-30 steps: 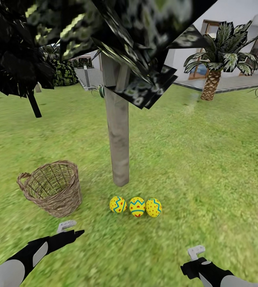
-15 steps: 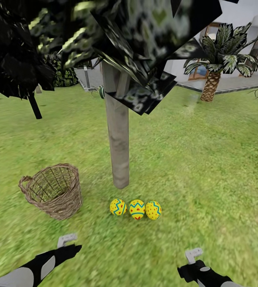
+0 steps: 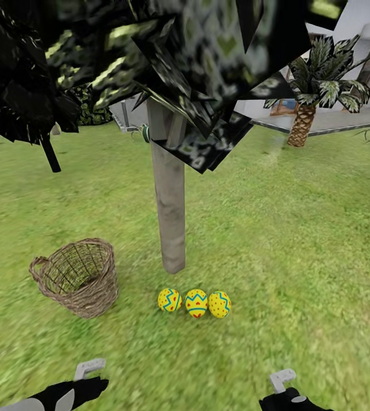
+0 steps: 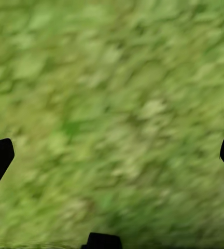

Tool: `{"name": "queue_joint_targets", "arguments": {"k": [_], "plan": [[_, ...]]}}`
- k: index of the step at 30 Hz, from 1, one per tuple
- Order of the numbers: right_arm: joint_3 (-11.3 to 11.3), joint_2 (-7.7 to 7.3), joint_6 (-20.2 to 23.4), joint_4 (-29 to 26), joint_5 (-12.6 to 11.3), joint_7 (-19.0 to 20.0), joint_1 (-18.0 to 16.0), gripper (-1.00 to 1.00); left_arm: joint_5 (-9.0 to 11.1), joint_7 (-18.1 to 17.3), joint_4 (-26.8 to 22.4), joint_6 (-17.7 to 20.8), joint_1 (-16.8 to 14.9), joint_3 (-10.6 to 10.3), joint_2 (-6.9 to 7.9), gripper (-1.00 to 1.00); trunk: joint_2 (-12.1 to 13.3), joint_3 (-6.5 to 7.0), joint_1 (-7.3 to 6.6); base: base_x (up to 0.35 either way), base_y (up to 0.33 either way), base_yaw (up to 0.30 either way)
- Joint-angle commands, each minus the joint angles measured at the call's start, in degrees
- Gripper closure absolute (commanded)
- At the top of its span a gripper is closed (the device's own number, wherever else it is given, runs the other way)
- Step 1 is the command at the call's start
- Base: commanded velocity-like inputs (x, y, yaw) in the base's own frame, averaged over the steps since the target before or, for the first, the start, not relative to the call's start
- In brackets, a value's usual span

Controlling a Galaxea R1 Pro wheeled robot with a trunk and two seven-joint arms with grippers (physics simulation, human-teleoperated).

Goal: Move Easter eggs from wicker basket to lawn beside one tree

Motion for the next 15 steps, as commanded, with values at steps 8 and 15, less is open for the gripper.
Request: {"name": "queue_joint_targets", "arguments": {"k": [8,15], "plan": [[0.3,1.48,-0.2,2.6,-0.5,0.3,1.9,-1.0,0.7,-0.3,0.2,0.1,2.8,-0.5,0.22,-1.0,3.2,1.4,-1.77,0.0,0.0,0.0],[0.3,1.67,-0.3,2.7,-0.4,0.3,5.7,-1.0,0.7,-0.3,0.2,0.1,4.4,-0.5,0.18,-1.0,6.0,2.66,-3.31,0.0,0.0,0.0]]}}
